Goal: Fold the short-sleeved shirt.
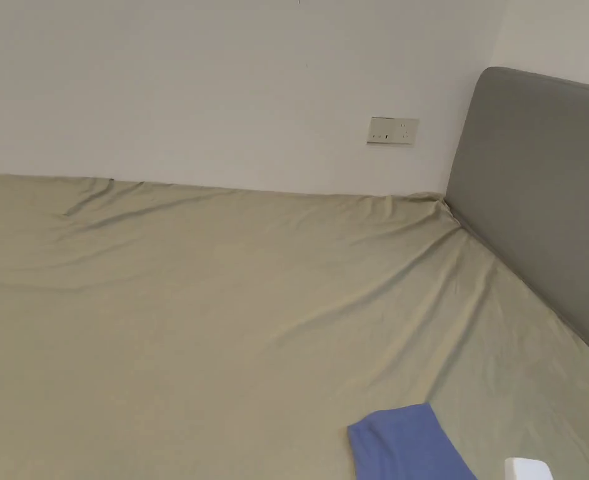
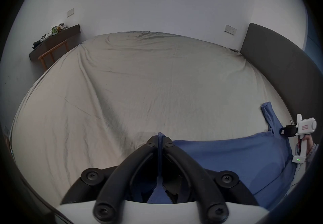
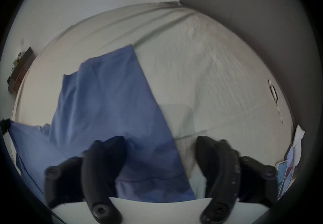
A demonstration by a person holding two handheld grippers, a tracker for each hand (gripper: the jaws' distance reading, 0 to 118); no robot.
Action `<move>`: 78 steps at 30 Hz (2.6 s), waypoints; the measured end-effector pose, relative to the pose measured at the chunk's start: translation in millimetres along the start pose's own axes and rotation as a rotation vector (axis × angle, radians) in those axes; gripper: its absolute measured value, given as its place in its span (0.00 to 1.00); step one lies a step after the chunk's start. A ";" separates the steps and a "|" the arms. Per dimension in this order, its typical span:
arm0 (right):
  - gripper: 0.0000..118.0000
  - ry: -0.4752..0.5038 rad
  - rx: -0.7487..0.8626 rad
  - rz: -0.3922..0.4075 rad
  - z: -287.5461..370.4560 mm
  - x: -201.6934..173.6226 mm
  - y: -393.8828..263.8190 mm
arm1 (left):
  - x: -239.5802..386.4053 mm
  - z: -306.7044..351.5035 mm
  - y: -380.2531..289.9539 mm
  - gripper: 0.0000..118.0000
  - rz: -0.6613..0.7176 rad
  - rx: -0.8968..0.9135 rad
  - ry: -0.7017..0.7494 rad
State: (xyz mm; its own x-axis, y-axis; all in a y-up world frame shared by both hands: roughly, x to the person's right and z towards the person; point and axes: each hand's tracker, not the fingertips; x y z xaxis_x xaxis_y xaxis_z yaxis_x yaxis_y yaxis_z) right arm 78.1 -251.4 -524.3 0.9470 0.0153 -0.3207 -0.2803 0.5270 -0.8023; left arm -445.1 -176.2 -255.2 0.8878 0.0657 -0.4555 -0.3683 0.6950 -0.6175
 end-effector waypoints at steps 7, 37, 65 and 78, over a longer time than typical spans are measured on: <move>0.01 0.055 0.069 0.087 47.6 7.1 4.1 | -7.5 20.1 -0.2 0.02 0.020 0.015 -0.007; 0.39 0.017 0.228 0.030 204.2 42.6 -245.7 | -23.6 147.6 -204.1 0.73 -0.258 -0.056 0.119; 0.01 0.239 0.843 -0.003 281.8 -88.0 -182.3 | -153.3 127.7 -153.4 1.00 0.551 -0.018 -0.616; 0.01 0.261 0.766 -0.006 280.3 -101.8 -178.4 | -158.1 13.0 -208.7 0.71 0.811 -0.346 -0.889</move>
State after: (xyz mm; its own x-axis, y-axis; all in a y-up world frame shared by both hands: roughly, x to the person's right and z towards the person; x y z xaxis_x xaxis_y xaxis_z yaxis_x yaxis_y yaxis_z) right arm 75.7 -108.9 -207.4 0.8544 -0.1388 -0.5008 -0.0002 0.9636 -0.2673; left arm -505.0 -322.3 -46.0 0.2003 0.9401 -0.2757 -0.8291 0.0127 -0.5590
